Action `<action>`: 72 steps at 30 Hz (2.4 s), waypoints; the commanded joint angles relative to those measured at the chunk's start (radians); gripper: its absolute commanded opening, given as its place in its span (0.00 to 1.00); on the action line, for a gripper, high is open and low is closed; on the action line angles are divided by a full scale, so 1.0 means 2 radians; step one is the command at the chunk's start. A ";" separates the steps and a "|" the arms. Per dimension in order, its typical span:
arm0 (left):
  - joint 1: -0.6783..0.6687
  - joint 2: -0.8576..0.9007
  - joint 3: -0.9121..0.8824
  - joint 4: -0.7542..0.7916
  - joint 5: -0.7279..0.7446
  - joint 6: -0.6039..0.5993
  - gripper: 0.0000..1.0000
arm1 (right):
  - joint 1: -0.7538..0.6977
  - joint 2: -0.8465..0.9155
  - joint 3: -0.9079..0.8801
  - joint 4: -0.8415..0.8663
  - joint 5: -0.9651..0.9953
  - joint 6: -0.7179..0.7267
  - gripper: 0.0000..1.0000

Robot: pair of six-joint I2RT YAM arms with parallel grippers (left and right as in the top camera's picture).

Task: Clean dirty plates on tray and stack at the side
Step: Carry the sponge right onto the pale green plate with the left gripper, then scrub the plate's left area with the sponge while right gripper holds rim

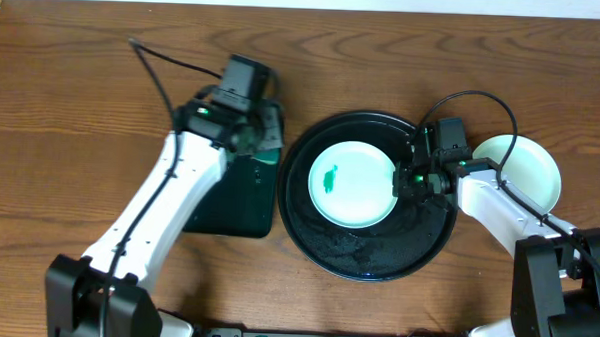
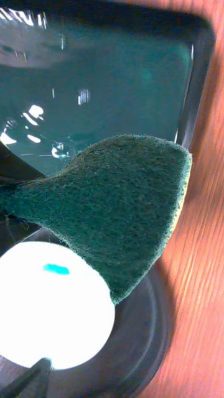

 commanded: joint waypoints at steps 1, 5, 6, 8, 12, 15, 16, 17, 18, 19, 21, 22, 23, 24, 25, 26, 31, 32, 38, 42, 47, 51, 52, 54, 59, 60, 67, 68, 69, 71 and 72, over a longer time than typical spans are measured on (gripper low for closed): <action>-0.034 0.015 0.007 0.013 0.006 -0.034 0.08 | 0.006 0.002 -0.003 0.000 -0.017 0.007 0.05; -0.067 0.041 0.007 0.031 0.006 -0.054 0.08 | 0.008 0.002 -0.003 0.000 -0.020 0.007 0.05; -0.075 0.049 0.007 0.036 0.006 -0.056 0.08 | 0.008 0.002 -0.003 0.000 -0.020 0.007 0.04; -0.090 0.065 0.007 0.048 0.006 -0.056 0.08 | 0.009 0.002 -0.003 0.000 -0.020 0.007 0.04; -0.114 0.096 0.007 0.070 0.006 -0.063 0.08 | 0.009 0.002 -0.003 0.001 -0.020 0.007 0.02; -0.126 0.114 0.007 0.082 0.005 -0.063 0.08 | 0.010 0.002 -0.003 0.002 -0.020 0.007 0.01; -0.129 0.119 0.007 0.084 0.005 -0.063 0.08 | 0.010 0.002 -0.003 0.002 -0.020 0.007 0.01; -0.130 0.122 0.007 0.086 0.005 -0.063 0.08 | 0.010 0.002 -0.003 0.002 -0.020 0.007 0.01; -0.129 0.126 0.007 0.087 0.005 -0.064 0.08 | 0.010 0.002 -0.003 0.002 -0.020 0.007 0.02; -0.129 0.128 0.007 0.087 0.005 -0.065 0.08 | 0.010 0.002 -0.003 0.002 -0.020 0.007 0.02; -0.129 0.133 0.007 0.086 0.005 -0.065 0.07 | 0.010 0.002 -0.003 0.002 -0.020 0.007 0.02; -0.130 0.135 0.007 0.086 0.005 -0.065 0.08 | 0.010 0.002 -0.003 0.002 -0.020 0.007 0.02; -0.130 0.138 0.007 0.086 0.005 -0.067 0.08 | 0.010 0.002 -0.003 0.002 -0.020 0.007 0.02; -0.130 0.139 0.007 0.085 0.005 -0.071 0.08 | 0.010 0.002 -0.003 0.002 -0.020 0.007 0.02; -0.130 0.142 0.007 0.085 0.005 -0.075 0.08 | 0.010 0.002 -0.003 0.002 -0.020 0.007 0.02; -0.130 0.145 0.007 0.085 0.005 -0.075 0.08 | 0.010 0.002 -0.003 0.002 -0.020 0.007 0.01; -0.130 0.156 0.007 0.085 0.005 -0.074 0.08 | 0.010 0.002 -0.003 0.000 -0.020 0.006 0.02; -0.130 0.158 0.006 0.085 0.005 -0.074 0.08 | 0.010 0.002 -0.003 0.000 -0.020 0.005 0.03; -0.130 0.179 0.006 0.085 0.005 -0.074 0.08 | 0.010 0.002 -0.003 0.002 -0.020 0.005 0.11; -0.130 0.194 0.006 0.085 0.005 -0.074 0.08 | 0.010 0.002 -0.004 0.002 -0.020 0.005 0.14; -0.130 0.206 0.006 0.086 0.005 -0.074 0.08 | 0.010 0.002 -0.004 0.002 -0.018 0.004 0.04; -0.130 0.219 0.006 0.087 0.005 -0.074 0.08 | 0.010 0.002 -0.004 0.002 0.000 -0.005 0.02; -0.130 0.222 0.006 0.087 0.005 -0.074 0.08 | 0.010 0.002 -0.004 0.002 0.001 -0.005 0.03; -0.130 0.225 0.005 0.087 0.005 -0.074 0.08 | 0.010 0.002 -0.004 0.002 0.001 -0.005 0.05; -0.130 0.225 0.004 0.087 0.005 -0.072 0.08 | 0.010 0.002 -0.006 0.003 0.003 -0.009 0.07; -0.130 0.225 0.004 0.087 0.005 -0.072 0.08 | 0.010 0.002 -0.007 0.006 0.002 -0.009 0.08; -0.130 0.225 -0.002 0.087 -0.006 -0.072 0.08 | 0.010 0.002 -0.023 0.028 0.002 -0.008 0.07; -0.130 0.225 -0.003 0.087 -0.009 -0.072 0.08 | 0.010 0.002 -0.023 0.028 0.002 -0.008 0.04; -0.130 0.225 -0.004 0.087 -0.011 -0.072 0.08 | 0.010 0.002 -0.023 0.028 0.002 -0.008 0.01; -0.130 0.225 -0.007 0.087 -0.012 -0.072 0.08 | 0.010 0.002 -0.023 0.028 0.002 -0.008 0.01; -0.130 0.225 -0.009 0.087 -0.012 -0.072 0.08 | 0.010 0.002 -0.023 0.028 0.002 -0.008 0.01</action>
